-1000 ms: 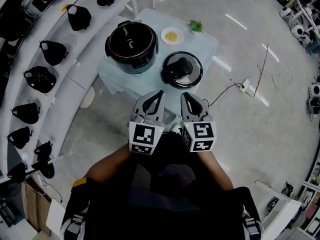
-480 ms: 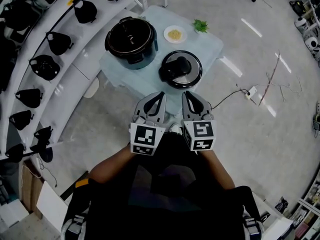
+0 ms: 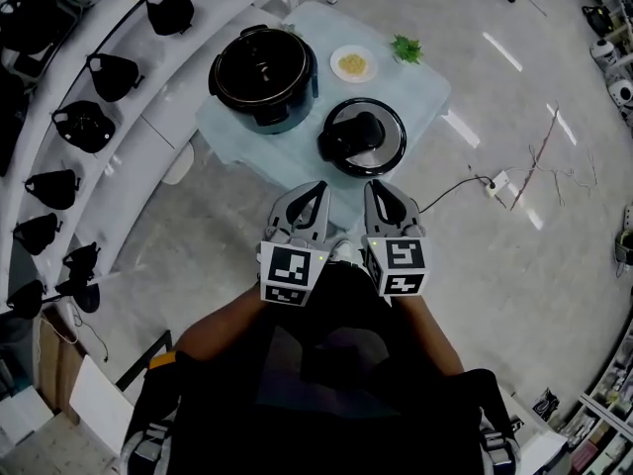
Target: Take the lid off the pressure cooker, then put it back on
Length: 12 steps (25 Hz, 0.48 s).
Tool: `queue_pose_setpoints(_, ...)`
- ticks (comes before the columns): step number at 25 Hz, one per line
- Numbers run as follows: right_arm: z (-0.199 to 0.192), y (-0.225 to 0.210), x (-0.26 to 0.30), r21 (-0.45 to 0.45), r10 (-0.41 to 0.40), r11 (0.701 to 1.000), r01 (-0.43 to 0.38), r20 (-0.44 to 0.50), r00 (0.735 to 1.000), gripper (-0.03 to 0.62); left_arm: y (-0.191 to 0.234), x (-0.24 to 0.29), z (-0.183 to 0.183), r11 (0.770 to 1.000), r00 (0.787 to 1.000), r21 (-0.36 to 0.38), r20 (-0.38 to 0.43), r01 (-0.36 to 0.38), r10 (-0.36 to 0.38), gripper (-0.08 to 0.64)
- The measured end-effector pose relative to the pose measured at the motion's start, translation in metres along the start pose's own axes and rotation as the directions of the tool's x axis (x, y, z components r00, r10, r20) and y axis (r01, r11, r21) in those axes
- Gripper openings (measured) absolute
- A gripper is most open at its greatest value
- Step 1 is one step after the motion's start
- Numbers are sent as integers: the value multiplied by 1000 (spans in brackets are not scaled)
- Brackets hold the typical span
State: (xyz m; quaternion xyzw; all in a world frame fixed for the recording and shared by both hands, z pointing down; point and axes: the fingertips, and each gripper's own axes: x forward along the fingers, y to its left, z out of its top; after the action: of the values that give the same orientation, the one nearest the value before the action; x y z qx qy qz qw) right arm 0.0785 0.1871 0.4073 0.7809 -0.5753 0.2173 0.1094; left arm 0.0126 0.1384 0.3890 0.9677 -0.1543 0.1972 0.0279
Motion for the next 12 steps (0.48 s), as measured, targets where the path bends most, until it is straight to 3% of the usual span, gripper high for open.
queue_pose_setpoints(12,24,-25,70,-1,-134,991,134,-53,990,62,55,53,15,992,993,-34,17,121,-121,6)
